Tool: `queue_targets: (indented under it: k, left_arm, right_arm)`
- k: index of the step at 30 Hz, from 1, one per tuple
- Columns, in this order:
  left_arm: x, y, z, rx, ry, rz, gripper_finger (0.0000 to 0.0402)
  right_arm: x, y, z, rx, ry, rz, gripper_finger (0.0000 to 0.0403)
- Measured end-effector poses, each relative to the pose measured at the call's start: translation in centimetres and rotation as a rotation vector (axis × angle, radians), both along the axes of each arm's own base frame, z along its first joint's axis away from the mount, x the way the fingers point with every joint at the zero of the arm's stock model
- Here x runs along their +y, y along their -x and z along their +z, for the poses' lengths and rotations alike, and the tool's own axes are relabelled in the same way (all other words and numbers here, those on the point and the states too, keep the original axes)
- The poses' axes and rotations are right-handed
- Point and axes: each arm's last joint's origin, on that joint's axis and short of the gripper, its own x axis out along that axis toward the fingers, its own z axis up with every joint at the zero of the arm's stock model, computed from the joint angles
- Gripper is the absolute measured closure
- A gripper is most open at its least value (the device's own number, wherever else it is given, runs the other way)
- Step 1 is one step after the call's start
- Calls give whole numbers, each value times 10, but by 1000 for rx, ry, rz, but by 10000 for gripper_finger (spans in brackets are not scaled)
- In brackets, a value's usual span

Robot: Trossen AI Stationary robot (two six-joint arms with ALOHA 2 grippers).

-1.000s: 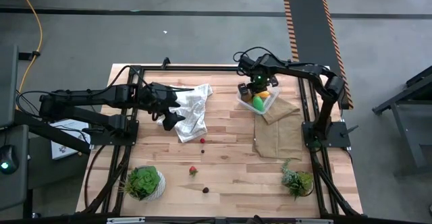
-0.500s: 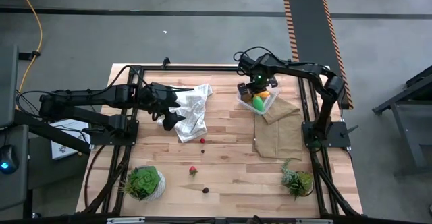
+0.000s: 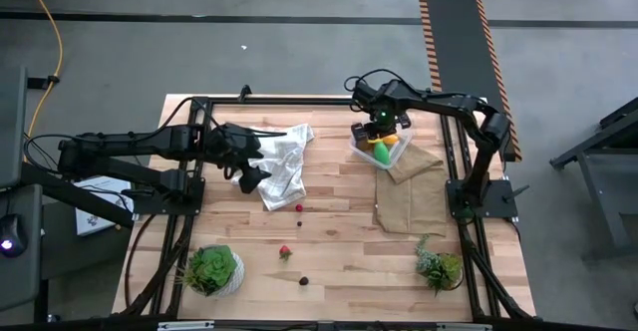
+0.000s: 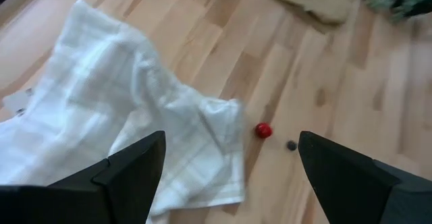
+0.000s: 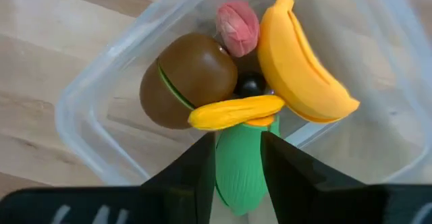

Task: Pick and placing Produce into tupperware
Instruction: Put the red strawberry into the transparent bin

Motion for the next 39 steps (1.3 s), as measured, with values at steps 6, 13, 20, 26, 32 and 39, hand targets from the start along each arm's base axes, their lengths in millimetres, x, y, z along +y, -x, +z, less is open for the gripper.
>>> queue_targets:
  k: [6, 13, 20, 26, 32, 39]
  left_arm:
    - [-1, 3, -3, 46, 17, 0, 73]
    - [-8, -2, -4, -4, 170, -233, 73]
    - [-8, -21, -17, 7, 268, -367, 73]
    - [-24, -56, -18, -146, 546, -463, 73]
    - [-66, -79, -9, -229, 506, -524, 73]
    - [-98, -87, -5, -102, 285, -461, 73]
  right_arm:
    - [26, -4, 46, -205, 130, 126, 293]
    - [93, -5, 107, -554, 177, 543, 293]
    - [124, 13, 120, -477, 231, 611, 293]
    - [135, 11, 120, -491, 211, 724, 293]
    - [152, 18, 116, -408, 158, 842, 293]
    - [166, 27, 111, -314, 106, 947, 293]
